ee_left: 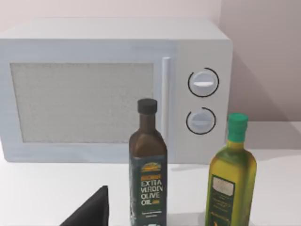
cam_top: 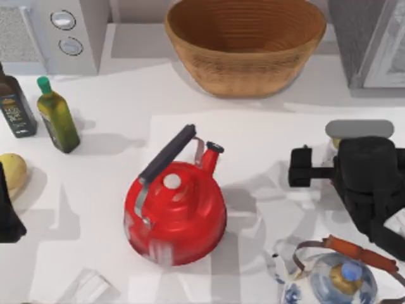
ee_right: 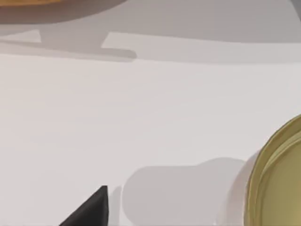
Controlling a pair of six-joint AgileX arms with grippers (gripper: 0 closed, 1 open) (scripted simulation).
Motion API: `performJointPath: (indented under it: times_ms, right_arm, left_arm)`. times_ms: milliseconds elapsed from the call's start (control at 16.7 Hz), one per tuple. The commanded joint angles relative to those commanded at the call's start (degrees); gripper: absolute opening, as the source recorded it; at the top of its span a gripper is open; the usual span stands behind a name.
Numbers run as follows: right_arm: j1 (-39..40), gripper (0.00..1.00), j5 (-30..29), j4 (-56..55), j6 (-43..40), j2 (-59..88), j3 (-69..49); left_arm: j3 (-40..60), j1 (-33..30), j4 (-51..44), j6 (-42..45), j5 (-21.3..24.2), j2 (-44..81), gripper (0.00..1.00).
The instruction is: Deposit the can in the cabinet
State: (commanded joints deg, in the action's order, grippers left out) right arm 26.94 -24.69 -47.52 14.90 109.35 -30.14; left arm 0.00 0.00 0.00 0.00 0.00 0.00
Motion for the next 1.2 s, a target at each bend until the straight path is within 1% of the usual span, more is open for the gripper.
performJointPath:
  times_ms: [780,840,1200]
  right_arm:
    - [0.00,0.02,0.00,0.00,0.00,0.00,0.00]
    - [0.00,0.00,0.00,0.00,0.00,0.00,0.00]
    - [0.00,0.00,0.00,0.00,0.00,0.00,0.00]
  left_arm:
    - [0.00,0.00,0.00,0.00,0.00,0.00,1.00]
    - [0.00,0.00,0.00,0.00,0.00,0.00,1.00]
    - [0.00,0.00,0.00,0.00,0.00,0.00,1.00]
